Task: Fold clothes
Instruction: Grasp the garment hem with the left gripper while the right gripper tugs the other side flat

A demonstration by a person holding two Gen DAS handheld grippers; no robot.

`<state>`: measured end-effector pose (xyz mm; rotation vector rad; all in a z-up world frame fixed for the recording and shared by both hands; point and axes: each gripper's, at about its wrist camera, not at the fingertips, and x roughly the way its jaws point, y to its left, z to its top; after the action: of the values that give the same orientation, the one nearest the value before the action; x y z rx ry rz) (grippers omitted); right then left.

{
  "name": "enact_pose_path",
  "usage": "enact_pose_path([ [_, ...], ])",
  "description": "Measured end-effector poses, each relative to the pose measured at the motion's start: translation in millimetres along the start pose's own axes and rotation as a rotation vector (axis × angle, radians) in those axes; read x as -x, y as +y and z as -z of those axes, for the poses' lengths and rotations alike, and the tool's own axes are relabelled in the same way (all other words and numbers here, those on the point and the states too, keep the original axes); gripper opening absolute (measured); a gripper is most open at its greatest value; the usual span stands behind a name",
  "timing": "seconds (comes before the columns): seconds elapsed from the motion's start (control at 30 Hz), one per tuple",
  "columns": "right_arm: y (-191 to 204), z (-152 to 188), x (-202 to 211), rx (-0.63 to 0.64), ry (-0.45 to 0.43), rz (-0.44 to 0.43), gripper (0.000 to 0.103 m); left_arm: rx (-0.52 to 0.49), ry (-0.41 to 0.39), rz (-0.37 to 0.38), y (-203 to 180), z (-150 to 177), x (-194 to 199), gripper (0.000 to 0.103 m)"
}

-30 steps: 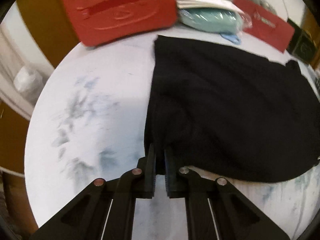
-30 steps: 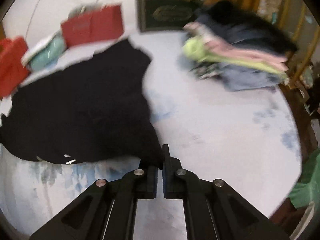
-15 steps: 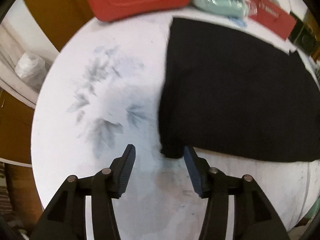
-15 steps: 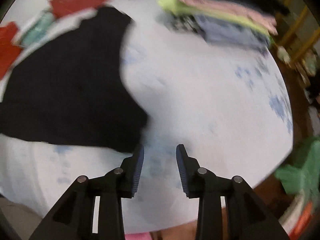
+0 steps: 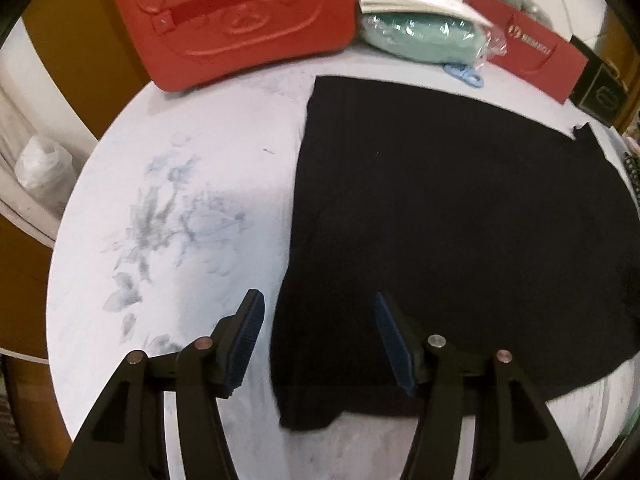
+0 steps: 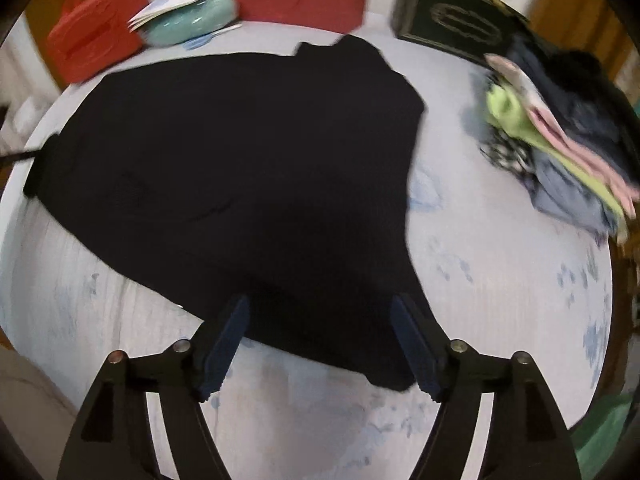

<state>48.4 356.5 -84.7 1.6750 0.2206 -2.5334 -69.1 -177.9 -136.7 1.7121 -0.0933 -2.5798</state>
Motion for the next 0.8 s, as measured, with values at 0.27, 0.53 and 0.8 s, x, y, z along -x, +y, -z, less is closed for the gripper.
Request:
enact_pose_path([
  [0.27, 24.6, -14.5, -31.4, 0.150, 0.016, 0.018, 0.027, 0.017, 0.023, -0.001, -3.8, 3.4, -22.4, 0.049],
  [0.53, -95.6, -33.4, -32.3, -0.457, -0.096, 0.027, 0.007, 0.060, 0.032, 0.004, 2.3, -4.0, -26.3, 0.011],
  [0.8, -135.3, 7.8, -12.0, -0.579, -0.083, -0.017, 0.055, 0.107, -0.023, 0.010, 23.0, -4.6, 2.2, 0.049],
])
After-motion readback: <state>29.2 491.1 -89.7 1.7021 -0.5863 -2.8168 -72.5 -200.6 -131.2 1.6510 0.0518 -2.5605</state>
